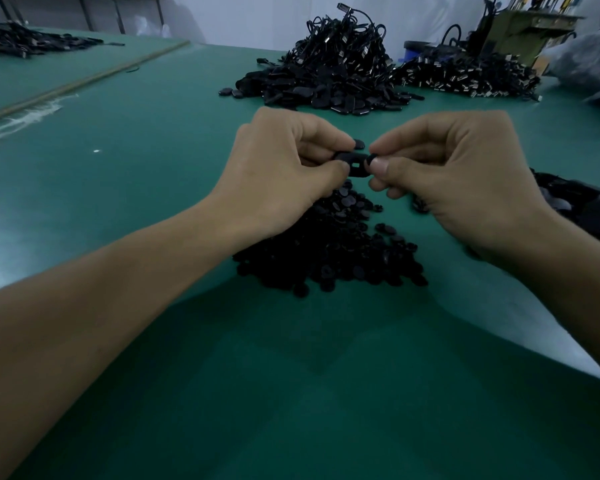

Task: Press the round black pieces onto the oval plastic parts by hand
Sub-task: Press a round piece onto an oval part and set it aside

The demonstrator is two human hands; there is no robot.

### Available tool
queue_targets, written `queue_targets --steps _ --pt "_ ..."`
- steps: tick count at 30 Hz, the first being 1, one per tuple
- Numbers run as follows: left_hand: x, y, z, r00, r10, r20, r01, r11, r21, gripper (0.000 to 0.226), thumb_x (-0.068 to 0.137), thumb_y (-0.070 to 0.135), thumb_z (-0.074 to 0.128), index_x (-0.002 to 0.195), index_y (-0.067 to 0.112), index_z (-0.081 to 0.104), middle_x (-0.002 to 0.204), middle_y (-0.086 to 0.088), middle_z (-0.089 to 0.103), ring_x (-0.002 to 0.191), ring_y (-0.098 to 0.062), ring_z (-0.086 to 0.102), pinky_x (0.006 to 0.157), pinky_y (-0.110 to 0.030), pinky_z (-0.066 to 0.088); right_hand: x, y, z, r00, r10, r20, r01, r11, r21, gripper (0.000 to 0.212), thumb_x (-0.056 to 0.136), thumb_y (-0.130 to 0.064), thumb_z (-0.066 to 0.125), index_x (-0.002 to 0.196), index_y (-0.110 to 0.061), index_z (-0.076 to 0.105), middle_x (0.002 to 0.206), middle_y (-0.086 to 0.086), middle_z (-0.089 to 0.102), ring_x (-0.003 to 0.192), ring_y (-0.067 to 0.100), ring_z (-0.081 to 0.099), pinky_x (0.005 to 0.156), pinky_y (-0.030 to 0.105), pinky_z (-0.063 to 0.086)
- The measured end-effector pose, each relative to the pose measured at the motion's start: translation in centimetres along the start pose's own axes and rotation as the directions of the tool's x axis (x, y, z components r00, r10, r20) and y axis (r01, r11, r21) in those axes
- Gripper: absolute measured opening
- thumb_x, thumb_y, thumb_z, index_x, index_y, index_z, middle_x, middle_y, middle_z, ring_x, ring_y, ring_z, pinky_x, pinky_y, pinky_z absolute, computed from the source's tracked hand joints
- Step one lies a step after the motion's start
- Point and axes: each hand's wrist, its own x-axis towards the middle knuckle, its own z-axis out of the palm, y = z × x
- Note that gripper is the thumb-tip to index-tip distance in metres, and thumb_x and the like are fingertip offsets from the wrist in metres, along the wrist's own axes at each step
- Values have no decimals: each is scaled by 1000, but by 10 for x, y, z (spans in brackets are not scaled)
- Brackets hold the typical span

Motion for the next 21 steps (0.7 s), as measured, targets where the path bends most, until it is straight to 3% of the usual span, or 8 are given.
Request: queue_targets --steps 4,8,14,17,21 --pt "-1 1 1 1000 15 -4 -15 1000 5 25 83 8 77 89 32 73 80 6 76 71 -5 73 82 -34 62 0 1 1 1000 -22 -11 21 999 -28 15 85 -12 78 83 -27 74 72 -12 74 62 -4 64 60 9 47" --pt "-1 3 2 1000 18 -7 -18 1000 -6 23 83 9 77 88 31 74 79 5 77 70 -6 73 81 -33 62 1 2 2 1000 0 -15 0 1000 2 16 87 -11 76 83 -26 72 70 -5 71 62 -1 61 58 11 46" --pt "-2 3 -1 1000 19 -4 -19 1000 -22 27 83 7 77 85 34 73 78 6 77 73 -8 74 80 -34 62 2 2 0 1000 -12 -1 12 998 -60 23 99 -9 60 106 -28 71 71 -12 62 61 -5 54 58 10 44" --pt "-2 1 0 1000 8 -20 -9 1000 -25 24 81 9 76 85 33 73 78 5 77 73 -10 74 81 -37 62 1 1 1 1000 4 4 -4 999 -37 25 98 -8 61 94 -31 71 70 -9 70 63 -5 60 57 9 44" --pt "-2 1 0 999 11 -38 -12 1000 -20 25 80 10 77 85 34 73 77 6 76 72 -7 73 80 -37 62 1 0 1 998 54 39 -57 997 53 16 94 -4 66 91 -20 69 81 -3 77 72 8 74 64 16 55"
